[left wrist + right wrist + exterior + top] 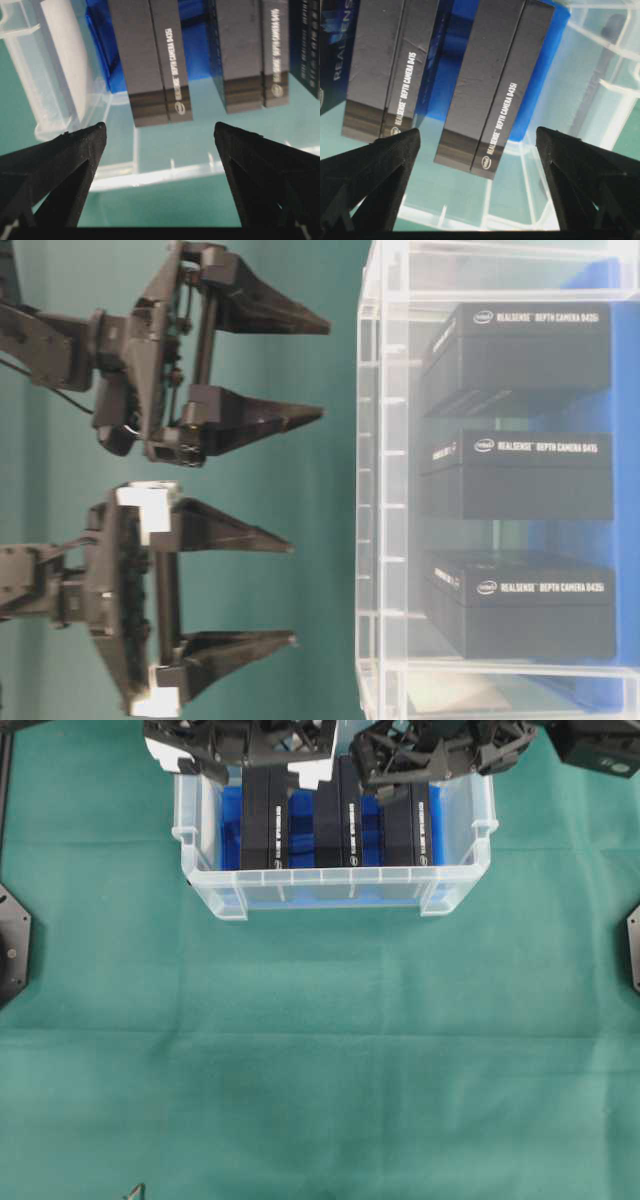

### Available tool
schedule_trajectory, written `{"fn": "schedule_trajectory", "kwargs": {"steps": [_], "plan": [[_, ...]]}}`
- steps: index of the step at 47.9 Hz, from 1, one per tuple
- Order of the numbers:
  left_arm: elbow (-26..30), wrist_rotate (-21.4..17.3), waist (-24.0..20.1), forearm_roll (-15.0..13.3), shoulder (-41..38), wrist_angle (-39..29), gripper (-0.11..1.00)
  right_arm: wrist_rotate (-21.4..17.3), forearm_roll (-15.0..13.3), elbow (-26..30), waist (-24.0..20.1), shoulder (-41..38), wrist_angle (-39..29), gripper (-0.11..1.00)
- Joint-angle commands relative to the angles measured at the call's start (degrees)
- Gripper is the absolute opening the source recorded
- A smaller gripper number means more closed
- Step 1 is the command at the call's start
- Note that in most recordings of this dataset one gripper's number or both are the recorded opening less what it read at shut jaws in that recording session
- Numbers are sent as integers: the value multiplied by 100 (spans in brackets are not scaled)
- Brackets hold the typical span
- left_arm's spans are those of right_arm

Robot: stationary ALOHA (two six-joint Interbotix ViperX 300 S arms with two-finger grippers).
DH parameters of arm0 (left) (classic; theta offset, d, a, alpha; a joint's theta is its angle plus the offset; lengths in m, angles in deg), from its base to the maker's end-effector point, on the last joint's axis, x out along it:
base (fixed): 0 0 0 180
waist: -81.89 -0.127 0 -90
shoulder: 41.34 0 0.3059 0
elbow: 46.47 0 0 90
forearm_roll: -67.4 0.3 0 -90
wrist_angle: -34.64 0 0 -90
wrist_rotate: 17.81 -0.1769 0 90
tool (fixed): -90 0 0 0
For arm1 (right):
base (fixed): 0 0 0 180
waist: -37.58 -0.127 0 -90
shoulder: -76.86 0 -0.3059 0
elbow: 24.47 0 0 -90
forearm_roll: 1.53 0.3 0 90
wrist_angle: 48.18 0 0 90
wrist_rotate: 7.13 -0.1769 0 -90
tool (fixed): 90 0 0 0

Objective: Take the box out of the case with both arms.
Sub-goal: 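Lower both open grippers down around the left and right black box pairs, then close left gripper on left box pair, right gripper on right pair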

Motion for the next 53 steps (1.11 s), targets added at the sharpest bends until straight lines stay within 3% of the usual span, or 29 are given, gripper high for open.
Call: {"fn": "schedule_trajectory", "kwargs": {"steps": [1, 30, 53], "plan": [[-149, 18, -35, 26, 211, 229, 88, -35, 0, -70, -18, 70, 167, 96], [-1266, 44, -141, 26, 176, 1371, 88, -211, -53, -729, 0, -26, 1046, 96], [-1591, 79, -255, 97, 105, 1916, 88, -211, -88, -976, 53, -193, 1213, 96]]}}
